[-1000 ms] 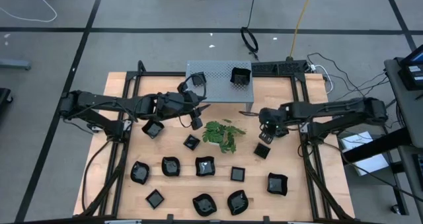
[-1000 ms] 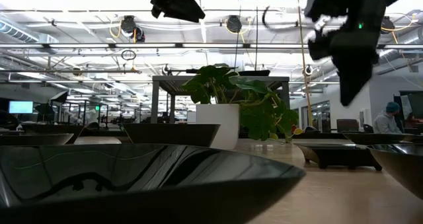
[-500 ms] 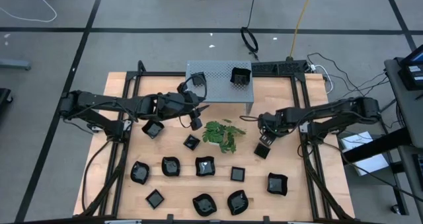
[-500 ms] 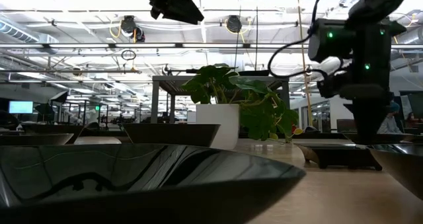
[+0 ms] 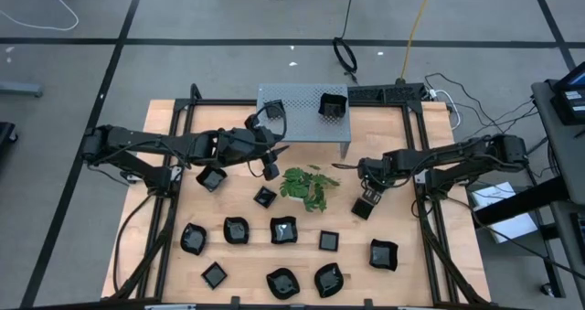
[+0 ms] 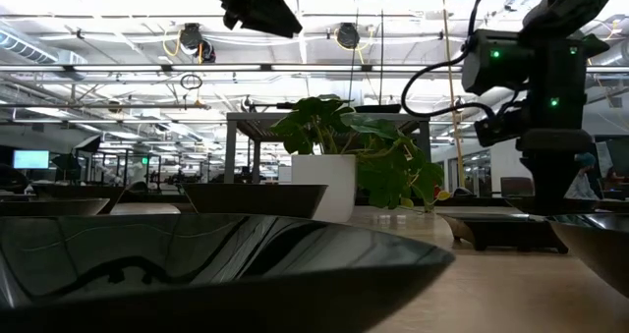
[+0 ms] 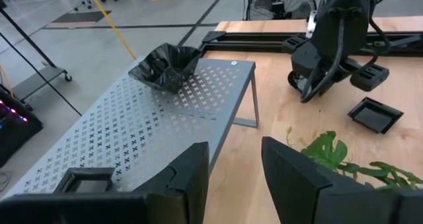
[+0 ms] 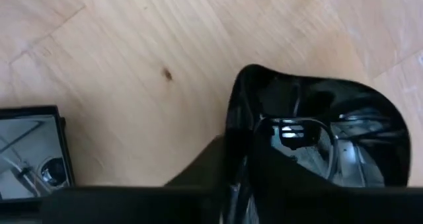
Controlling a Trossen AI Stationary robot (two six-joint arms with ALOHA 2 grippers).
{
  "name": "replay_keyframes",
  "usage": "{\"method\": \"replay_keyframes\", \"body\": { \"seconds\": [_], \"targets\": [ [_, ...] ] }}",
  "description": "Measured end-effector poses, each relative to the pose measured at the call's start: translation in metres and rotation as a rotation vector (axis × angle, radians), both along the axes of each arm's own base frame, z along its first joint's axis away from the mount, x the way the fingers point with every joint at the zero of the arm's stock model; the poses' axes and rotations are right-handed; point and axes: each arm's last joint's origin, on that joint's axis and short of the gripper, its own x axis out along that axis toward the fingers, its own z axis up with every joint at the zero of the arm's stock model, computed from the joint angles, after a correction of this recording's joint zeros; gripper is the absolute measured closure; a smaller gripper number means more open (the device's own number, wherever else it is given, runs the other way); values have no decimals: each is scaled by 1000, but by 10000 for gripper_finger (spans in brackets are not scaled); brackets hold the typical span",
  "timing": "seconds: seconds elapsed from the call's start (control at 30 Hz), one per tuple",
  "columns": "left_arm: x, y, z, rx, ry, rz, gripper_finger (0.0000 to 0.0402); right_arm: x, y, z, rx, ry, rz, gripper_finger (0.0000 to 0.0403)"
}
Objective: Pick & Place Mini shaped plates
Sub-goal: Put the leaf-shaped black bowl on the shelf
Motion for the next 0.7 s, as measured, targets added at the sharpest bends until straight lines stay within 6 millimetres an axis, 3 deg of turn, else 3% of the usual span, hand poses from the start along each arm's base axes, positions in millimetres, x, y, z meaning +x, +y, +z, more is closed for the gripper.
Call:
{"method": "replay_keyframes", "body": {
  "seconds": [0.1, 0.23, 0.7],
  "targets": [
    [0, 0, -1, 0, 8, 0, 256, -1, 0, 1, 0, 1, 15, 395],
    [0, 0, -1, 0, 12, 0, 256, -1, 1, 9, 9, 7, 8, 394],
    [0, 0, -1, 1, 13, -1, 256, 14, 11, 96, -28, -63, 156, 403]
  ]
}}
